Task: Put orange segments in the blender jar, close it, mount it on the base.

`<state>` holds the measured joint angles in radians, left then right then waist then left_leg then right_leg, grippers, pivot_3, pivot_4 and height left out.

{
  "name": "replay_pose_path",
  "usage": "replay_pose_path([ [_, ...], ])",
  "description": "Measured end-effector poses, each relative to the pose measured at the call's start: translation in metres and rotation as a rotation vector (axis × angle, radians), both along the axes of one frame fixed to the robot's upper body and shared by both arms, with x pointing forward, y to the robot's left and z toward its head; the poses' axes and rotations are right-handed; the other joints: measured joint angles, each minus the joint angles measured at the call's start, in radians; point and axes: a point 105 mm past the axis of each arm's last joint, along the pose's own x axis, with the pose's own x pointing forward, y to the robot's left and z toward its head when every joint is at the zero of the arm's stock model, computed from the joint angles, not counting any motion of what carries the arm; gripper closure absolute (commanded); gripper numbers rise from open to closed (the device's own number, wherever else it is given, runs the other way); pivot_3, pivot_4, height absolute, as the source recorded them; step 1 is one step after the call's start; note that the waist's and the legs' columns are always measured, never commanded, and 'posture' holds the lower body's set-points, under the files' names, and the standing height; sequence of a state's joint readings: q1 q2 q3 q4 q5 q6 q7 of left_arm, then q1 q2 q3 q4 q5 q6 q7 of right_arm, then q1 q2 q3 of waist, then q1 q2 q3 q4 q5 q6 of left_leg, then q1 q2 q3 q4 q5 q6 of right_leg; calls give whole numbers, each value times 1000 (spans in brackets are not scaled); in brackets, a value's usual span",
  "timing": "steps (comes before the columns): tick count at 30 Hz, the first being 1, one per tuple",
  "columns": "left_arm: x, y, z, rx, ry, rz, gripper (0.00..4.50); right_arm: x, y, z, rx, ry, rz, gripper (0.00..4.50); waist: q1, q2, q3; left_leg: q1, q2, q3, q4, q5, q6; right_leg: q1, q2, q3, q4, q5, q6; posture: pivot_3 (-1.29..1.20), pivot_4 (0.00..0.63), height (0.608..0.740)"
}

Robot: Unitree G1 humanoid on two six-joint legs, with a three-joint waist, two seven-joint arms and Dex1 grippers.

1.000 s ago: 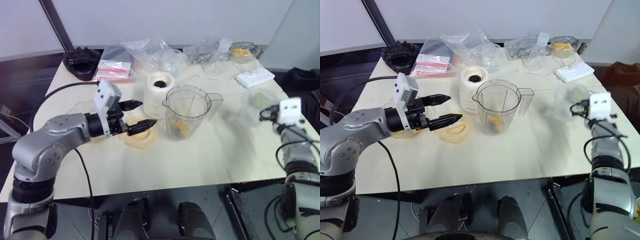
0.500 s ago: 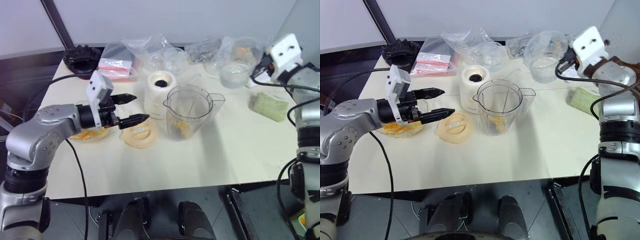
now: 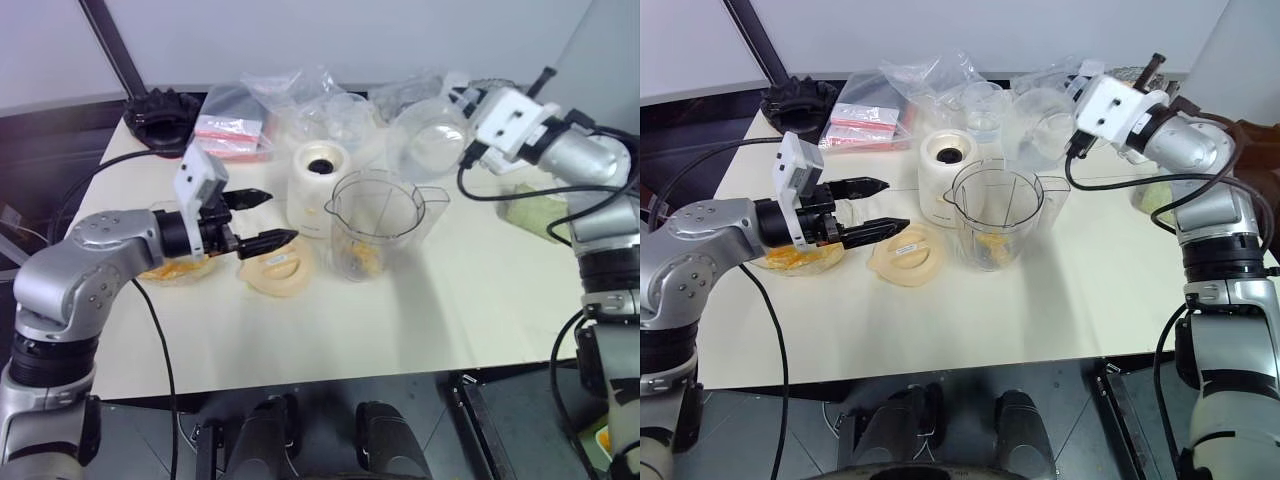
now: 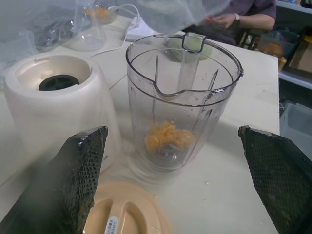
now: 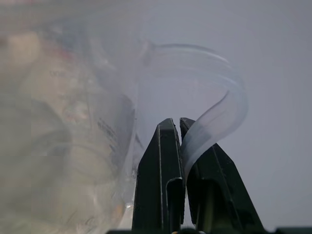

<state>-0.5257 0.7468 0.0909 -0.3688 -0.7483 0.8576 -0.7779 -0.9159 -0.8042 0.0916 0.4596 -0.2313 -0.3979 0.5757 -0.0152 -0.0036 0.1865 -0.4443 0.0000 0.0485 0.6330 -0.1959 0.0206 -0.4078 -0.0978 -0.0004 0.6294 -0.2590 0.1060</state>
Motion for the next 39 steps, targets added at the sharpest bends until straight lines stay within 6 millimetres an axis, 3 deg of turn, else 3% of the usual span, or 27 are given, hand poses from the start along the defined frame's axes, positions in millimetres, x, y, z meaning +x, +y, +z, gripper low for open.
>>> replay_pose_path([
  [22,-1,-3,1,1,-14,2,0,-1,12,6,-187,-112,36,4469,-1,-1,0,1,0,0,0,1,-1,0,1,0,1,1,2,0,150,740],
  [29,-1,-3,1,-2,-13,1,0,-1,12,6,-176,-104,31,4469,-1,-1,0,1,0,0,0,1,-1,0,1,0,1,2,3,0,150,740],
  [32,-1,-3,1,-3,-13,1,0,3,7,6,-112,-72,8,4469,-1,-1,1,1,0,0,0,1,-1,0,1,0,1,1,3,0,150,740],
  [39,-2,-4,0,-4,-5,-2,0,9,-22,23,306,27,-76,4469,3,-1,1,1,0,0,0,1,-1,1,1,0,2,2,3,0,150,740],
])
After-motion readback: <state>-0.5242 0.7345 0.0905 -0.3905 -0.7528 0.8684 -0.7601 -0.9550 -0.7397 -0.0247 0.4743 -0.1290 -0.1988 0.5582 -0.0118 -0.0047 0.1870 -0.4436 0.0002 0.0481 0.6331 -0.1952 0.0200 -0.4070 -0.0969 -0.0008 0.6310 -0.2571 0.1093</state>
